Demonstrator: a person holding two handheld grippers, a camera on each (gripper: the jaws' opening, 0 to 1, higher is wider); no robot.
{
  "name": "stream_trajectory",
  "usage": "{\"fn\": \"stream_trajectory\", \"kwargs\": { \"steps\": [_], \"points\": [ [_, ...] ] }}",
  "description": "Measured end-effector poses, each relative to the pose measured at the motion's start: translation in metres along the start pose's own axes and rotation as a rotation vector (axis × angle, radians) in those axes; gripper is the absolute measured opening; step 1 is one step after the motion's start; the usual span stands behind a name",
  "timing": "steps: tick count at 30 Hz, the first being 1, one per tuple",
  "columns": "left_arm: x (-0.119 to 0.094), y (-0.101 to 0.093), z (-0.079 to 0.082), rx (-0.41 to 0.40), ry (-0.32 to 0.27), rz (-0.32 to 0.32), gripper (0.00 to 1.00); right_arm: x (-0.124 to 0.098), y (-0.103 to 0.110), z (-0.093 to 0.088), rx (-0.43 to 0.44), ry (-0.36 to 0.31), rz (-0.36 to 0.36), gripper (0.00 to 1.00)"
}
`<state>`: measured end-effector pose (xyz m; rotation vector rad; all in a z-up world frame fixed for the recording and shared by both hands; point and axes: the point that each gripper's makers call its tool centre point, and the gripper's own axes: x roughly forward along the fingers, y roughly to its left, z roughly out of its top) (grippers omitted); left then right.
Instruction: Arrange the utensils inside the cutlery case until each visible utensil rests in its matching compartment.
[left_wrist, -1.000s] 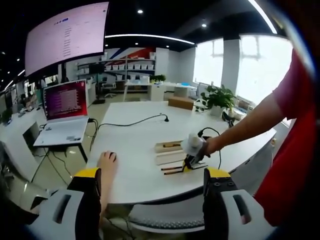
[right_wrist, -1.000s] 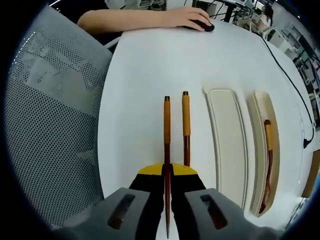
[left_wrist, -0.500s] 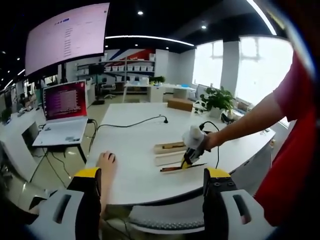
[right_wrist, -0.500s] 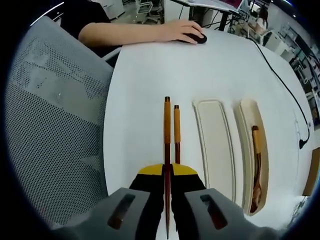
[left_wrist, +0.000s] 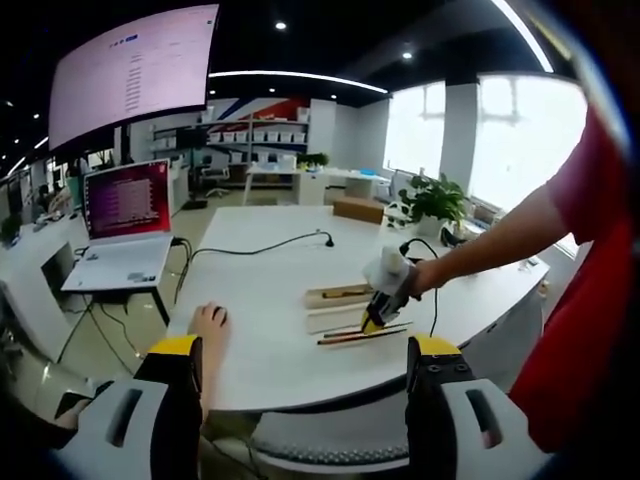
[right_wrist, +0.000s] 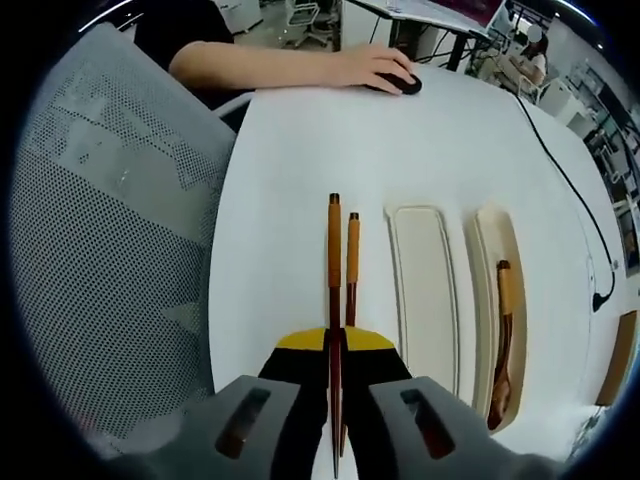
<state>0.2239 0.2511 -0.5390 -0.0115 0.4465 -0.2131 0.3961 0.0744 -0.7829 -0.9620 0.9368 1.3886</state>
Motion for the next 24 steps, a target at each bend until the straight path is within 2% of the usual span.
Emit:
{"fn": "stream_trajectory", "kwargs": {
  "steps": [8, 15, 20, 22, 23, 24],
  "points": [
    [0.001, 0.003, 0.001, 0.001, -0.003, 0.002, 0.86, -0.002, -0.004, -0.011, -0.004, 0.016, -0.001, 0.00],
    [0.003, 0.005, 0.002, 0.000, 0.000, 0.004, 0.83, -0.012, -0.015, -0.009, 0.020, 0.004, 0.001, 0.00],
    [0.006, 0.004, 0.006, 0.001, -0.005, -0.002, 0.87, -0.016, -0.020, -0.008, 0.013, 0.002, 0.002, 0.00],
    [0.007, 0.002, 0.011, -0.006, -0.024, -0.014, 0.88, -0.019, -0.022, -0.006, -0.002, -0.003, 0.006, 0.00],
    [0.008, -0.001, 0.016, -0.026, -0.049, -0.034, 0.89, -0.020, -0.024, -0.006, -0.005, -0.001, 0.004, 0.00],
    [0.008, -0.004, 0.025, -0.055, -0.101, -0.057, 0.92, -0.021, -0.026, -0.007, -0.008, 0.000, 0.004, 0.00]
  ]
}}
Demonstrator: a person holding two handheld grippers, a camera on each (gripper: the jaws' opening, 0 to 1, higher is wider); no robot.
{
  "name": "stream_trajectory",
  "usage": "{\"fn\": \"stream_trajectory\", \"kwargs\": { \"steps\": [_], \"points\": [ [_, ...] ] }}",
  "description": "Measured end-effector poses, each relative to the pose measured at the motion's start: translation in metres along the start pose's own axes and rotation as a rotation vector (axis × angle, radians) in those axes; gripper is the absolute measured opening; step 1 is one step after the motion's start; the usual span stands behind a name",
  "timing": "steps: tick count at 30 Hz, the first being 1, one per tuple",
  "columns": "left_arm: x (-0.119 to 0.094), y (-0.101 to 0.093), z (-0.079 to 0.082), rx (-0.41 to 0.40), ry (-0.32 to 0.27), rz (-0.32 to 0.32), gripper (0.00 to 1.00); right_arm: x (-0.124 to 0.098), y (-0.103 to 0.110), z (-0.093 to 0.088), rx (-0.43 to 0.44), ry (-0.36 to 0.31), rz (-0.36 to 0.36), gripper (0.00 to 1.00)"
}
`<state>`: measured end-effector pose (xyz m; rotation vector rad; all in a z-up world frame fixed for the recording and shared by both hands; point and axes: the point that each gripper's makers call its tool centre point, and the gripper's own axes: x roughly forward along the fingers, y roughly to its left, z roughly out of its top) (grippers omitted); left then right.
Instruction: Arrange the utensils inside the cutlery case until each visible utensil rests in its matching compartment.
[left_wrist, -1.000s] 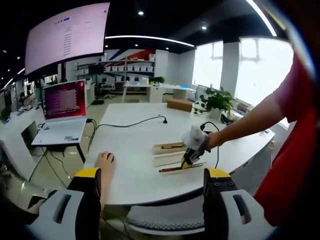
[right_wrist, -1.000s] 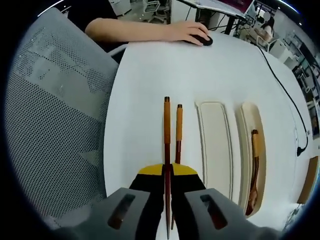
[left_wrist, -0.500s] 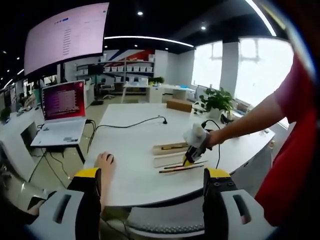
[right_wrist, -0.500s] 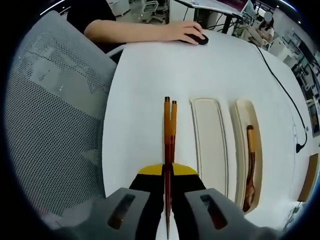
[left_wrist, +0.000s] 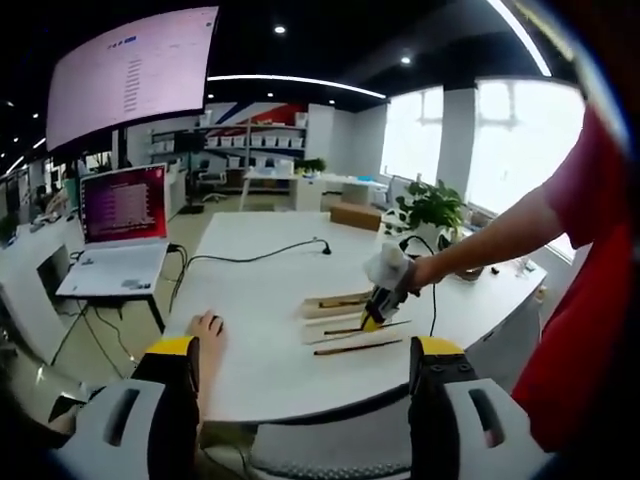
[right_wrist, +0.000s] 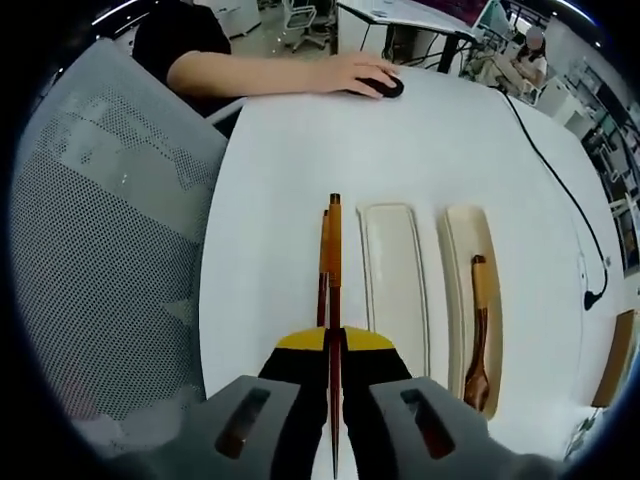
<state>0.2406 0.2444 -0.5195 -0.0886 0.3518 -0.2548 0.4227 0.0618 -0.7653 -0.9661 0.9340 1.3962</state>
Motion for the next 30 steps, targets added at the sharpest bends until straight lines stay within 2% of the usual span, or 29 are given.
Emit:
{"fn": "stream_trajectory", "kwargs": {
  "steps": [2, 3, 8, 11, 13, 14, 15, 19, 21, 23, 25, 26, 28, 30],
  "points": [
    [0.000, -0.004, 0.013, -0.044, -0.071, -0.031, 0.96, -0.003, -0.001, 0.000, 0.001, 0.000, 0.003, 0.00],
    [0.000, -0.004, 0.015, -0.061, -0.078, -0.036, 0.98, -0.005, -0.001, 0.000, 0.003, -0.001, 0.005, 0.00],
    [0.006, 0.001, 0.012, -0.052, -0.059, -0.023, 1.00, -0.007, 0.003, -0.001, -0.018, -0.014, 0.023, 0.00],
    [0.007, -0.001, 0.013, -0.052, -0.058, -0.033, 1.00, -0.009, -0.005, -0.006, -0.021, -0.006, 0.019, 0.00],
    [0.003, -0.011, 0.030, -0.132, -0.146, -0.093, 1.00, -0.012, -0.010, -0.009, -0.021, -0.001, 0.010, 0.00],
    [0.001, -0.013, 0.034, -0.159, -0.164, -0.111, 1.00, -0.013, -0.011, -0.010, -0.024, 0.000, 0.008, 0.00],
    [0.000, -0.012, 0.035, -0.172, -0.169, -0.111, 1.00, -0.014, -0.011, -0.010, -0.025, -0.001, 0.009, 0.00],
    [-0.001, -0.004, 0.026, -0.107, -0.130, -0.054, 1.00, -0.017, -0.012, -0.011, -0.022, -0.008, 0.015, 0.01],
    [-0.002, -0.001, 0.022, -0.072, -0.115, -0.032, 1.00, -0.017, -0.013, -0.010, 0.008, -0.021, 0.005, 0.01],
    [-0.004, -0.002, 0.026, -0.081, -0.147, -0.035, 1.00, -0.016, -0.011, -0.007, 0.052, -0.046, 0.000, 0.01],
    [-0.006, -0.008, 0.030, -0.138, -0.171, -0.088, 1.00, -0.015, -0.001, -0.004, 0.086, -0.071, 0.027, 0.01],
    [-0.006, -0.007, 0.030, -0.136, -0.170, -0.087, 1.00, -0.015, 0.009, 0.002, 0.098, -0.110, 0.064, 0.01],
    [-0.006, -0.005, 0.027, -0.124, -0.164, -0.070, 1.00, -0.017, 0.018, 0.010, 0.105, -0.159, 0.091, 0.01],
    [-0.006, -0.003, 0.025, -0.105, -0.160, -0.048, 1.00, -0.019, 0.023, 0.012, 0.081, -0.166, 0.068, 0.00]
  ]
}}
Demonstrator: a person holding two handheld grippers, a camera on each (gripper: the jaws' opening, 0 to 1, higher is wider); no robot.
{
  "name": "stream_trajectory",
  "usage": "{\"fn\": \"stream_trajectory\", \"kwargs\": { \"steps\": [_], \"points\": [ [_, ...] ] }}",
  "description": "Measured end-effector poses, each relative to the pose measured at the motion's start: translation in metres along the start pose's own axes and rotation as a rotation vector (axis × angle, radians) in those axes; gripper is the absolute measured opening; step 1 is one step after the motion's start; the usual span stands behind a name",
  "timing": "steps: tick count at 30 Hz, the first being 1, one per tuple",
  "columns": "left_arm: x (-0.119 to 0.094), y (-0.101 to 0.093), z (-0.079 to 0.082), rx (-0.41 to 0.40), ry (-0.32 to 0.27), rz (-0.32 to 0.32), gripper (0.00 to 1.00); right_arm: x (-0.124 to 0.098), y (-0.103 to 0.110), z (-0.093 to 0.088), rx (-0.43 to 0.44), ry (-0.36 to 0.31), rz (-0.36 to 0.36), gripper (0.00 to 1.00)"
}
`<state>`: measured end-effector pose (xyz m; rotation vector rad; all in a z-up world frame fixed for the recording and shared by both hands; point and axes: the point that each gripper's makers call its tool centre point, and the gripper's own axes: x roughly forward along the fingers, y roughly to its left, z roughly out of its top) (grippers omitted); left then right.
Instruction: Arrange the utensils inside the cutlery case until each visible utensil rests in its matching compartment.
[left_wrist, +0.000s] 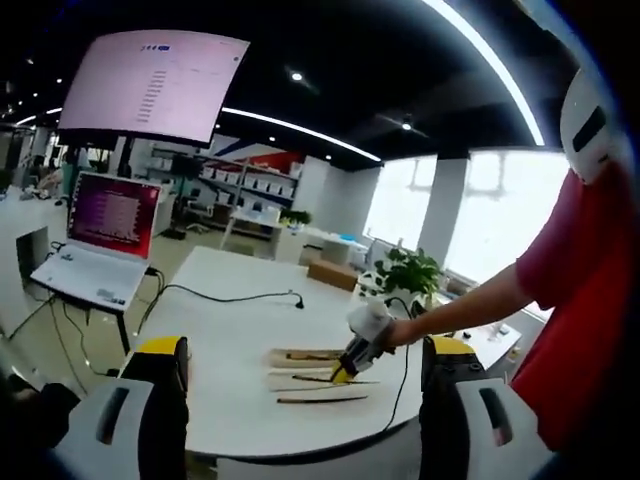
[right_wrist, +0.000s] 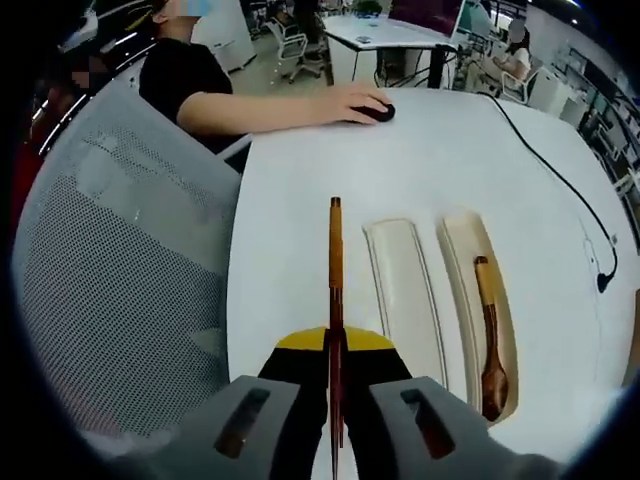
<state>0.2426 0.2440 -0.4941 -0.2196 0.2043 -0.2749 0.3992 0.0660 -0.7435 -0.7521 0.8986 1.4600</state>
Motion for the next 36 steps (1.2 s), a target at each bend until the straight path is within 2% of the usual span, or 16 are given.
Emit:
{"fn": "stream_trajectory", "kwargs": {
  "steps": [4, 6, 8, 9, 10, 12, 15, 18, 22, 23, 25, 27, 28, 30, 34, 36],
  "points": [
    [0.001, 0.001, -0.001, 0.016, 0.005, 0.005, 1.00, 0.004, 0.014, 0.002, -0.040, -0.022, 0.002, 0.00],
    [0.001, 0.001, 0.001, 0.048, -0.007, 0.005, 0.94, 0.008, 0.015, -0.005, -0.071, 0.023, -0.009, 0.00],
    [-0.001, 0.000, 0.001, 0.083, 0.009, 0.012, 0.88, 0.009, 0.015, -0.009, -0.084, 0.041, -0.019, 0.00],
    [-0.001, 0.000, 0.001, 0.092, 0.012, 0.016, 0.90, 0.009, 0.015, -0.009, -0.085, 0.042, -0.020, 0.00],
    [0.000, 0.001, 0.000, 0.100, 0.015, 0.028, 0.97, 0.008, 0.015, -0.009, -0.094, 0.044, -0.018, 0.00],
    [-0.002, 0.004, -0.005, 0.095, 0.043, 0.045, 0.97, 0.006, 0.015, -0.009, -0.160, 0.061, -0.010, 0.00],
    [-0.003, 0.004, -0.006, 0.088, 0.037, 0.042, 0.99, 0.004, 0.011, -0.007, -0.190, 0.076, 0.001, 0.00],
    [-0.005, 0.009, -0.013, 0.076, 0.061, 0.045, 1.00, 0.000, 0.000, -0.004, -0.215, 0.099, -0.007, 0.00],
    [-0.001, 0.013, -0.020, 0.075, 0.088, 0.037, 1.00, -0.002, -0.008, -0.002, -0.175, 0.081, -0.015, 0.00],
    [0.002, 0.014, -0.022, 0.093, 0.113, 0.035, 1.00, -0.002, -0.008, -0.003, -0.177, 0.083, -0.016, 0.00],
    [0.007, 0.017, -0.025, 0.177, 0.137, 0.029, 0.99, 0.001, -0.014, -0.007, -0.189, 0.090, -0.041, 0.00],
    [0.012, 0.024, -0.033, 0.229, 0.176, 0.062, 0.99, 0.001, -0.022, -0.013, -0.228, 0.111, -0.067, 0.00],
    [0.017, 0.022, -0.033, 0.210, 0.164, 0.046, 0.99, 0.001, -0.026, -0.015, -0.224, 0.112, -0.085, 0.00],
    [0.024, 0.014, -0.035, 0.154, 0.155, -0.031, 0.99, -0.003, -0.030, -0.016, -0.208, 0.103, -0.092, 0.00],
    [0.035, 0.014, -0.029, 0.140, 0.146, -0.047, 0.99, -0.016, -0.039, -0.013, -0.164, 0.083, -0.117, 0.00],
    [0.040, 0.012, -0.026, 0.143, 0.139, -0.064, 0.98, -0.022, -0.040, -0.009, -0.121, 0.049, -0.114, 0.00]
  ]
}}
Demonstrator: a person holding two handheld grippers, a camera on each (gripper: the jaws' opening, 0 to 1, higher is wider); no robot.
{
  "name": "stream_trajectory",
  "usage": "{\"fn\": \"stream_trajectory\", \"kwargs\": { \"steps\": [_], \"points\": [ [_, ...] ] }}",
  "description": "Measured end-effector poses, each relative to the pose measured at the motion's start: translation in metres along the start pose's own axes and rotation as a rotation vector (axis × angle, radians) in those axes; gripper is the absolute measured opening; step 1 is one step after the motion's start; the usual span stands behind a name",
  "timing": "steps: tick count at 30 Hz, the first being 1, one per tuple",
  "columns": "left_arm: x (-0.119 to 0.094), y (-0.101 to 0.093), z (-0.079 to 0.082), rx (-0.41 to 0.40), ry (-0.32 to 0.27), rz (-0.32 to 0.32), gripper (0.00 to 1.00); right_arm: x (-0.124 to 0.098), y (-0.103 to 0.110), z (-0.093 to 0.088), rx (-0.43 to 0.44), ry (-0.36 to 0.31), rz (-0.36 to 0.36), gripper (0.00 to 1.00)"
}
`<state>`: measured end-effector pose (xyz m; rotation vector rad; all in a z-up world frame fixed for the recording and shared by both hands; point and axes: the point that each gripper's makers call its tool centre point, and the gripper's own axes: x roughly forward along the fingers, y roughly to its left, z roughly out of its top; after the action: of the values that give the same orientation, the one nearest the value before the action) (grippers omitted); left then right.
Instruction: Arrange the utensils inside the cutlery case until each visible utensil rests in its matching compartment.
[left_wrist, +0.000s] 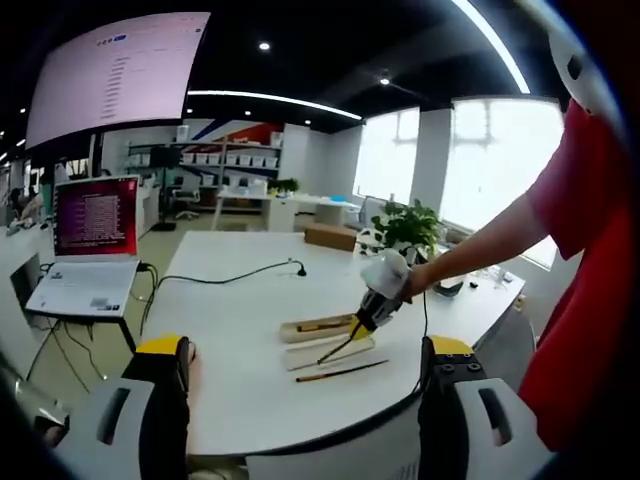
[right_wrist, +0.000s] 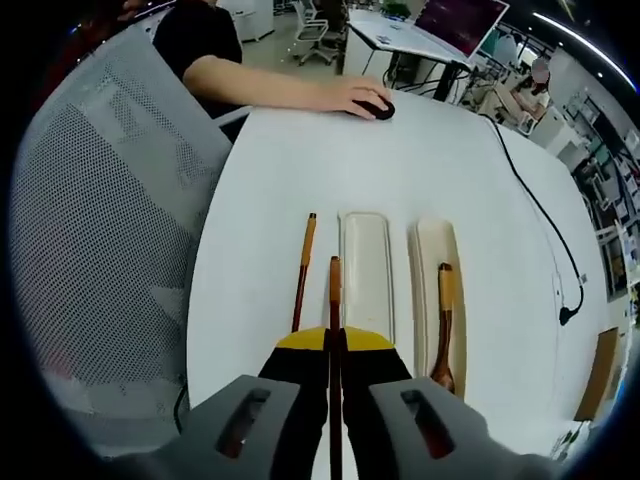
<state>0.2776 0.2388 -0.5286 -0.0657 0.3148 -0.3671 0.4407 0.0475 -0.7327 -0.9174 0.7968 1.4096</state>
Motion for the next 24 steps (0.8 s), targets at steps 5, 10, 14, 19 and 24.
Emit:
{"fn": "stream_trajectory", "kwargs": {
  "steps": [5, 10, 14, 19, 24],
  "points": [
    [0.004, -0.004, 0.007, 0.046, 0.003, -0.015, 0.97, -0.004, -0.007, 0.001, 0.090, -0.017, -0.003, 0.00],
    [-0.001, -0.007, 0.005, 0.030, -0.002, -0.020, 0.96, -0.007, -0.010, 0.004, 0.098, -0.035, -0.011, 0.00],
    [-0.003, -0.006, -0.002, 0.038, 0.024, -0.011, 0.95, -0.006, -0.018, 0.006, 0.109, -0.037, -0.021, 0.00],
    [-0.008, -0.001, -0.001, 0.029, 0.022, 0.005, 0.95, -0.009, -0.035, 0.012, 0.150, -0.050, -0.054, 0.00],
    [-0.013, 0.005, -0.003, 0.041, 0.033, 0.028, 0.94, -0.009, -0.055, 0.017, 0.175, -0.080, -0.093, 0.00]
  ]
}}
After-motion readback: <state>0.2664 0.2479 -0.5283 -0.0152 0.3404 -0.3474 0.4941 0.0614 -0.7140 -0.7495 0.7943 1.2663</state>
